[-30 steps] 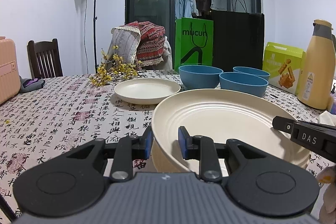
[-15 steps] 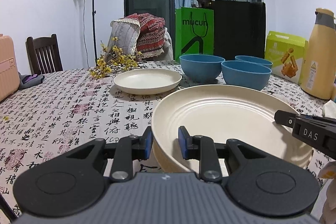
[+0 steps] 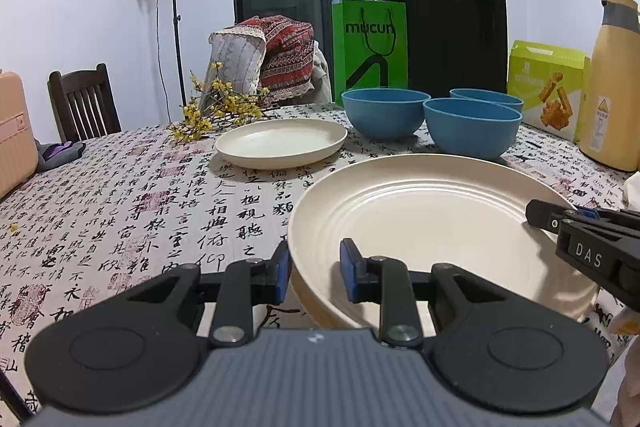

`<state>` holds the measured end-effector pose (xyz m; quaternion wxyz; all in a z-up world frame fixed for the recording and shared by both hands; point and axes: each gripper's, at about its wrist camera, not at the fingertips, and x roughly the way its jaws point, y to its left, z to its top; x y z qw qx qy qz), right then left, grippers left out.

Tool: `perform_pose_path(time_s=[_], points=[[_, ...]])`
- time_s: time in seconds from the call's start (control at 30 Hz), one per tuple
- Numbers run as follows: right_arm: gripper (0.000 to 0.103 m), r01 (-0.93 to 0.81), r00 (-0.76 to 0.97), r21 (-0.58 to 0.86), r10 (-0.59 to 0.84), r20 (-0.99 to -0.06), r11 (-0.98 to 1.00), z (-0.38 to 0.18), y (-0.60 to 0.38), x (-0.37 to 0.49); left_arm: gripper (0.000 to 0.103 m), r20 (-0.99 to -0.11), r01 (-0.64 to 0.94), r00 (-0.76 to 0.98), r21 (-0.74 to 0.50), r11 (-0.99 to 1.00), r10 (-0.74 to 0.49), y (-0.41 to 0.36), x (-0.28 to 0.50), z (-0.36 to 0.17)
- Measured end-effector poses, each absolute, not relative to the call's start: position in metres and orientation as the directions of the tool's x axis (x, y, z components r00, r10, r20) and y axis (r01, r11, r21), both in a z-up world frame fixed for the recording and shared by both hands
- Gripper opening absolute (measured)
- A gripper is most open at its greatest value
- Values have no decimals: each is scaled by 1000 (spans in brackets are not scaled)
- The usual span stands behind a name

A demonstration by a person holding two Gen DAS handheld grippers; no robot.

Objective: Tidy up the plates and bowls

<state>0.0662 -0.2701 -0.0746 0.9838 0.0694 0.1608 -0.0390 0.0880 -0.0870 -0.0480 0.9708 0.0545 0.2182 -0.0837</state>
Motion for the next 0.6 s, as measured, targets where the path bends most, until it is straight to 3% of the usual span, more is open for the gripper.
perform_pose_path(time_s=[0.6], points=[[15, 99, 942, 78, -68, -329, 992, -85, -266, 72, 27, -436, 171, 892, 92, 981, -115, -90, 93, -54]])
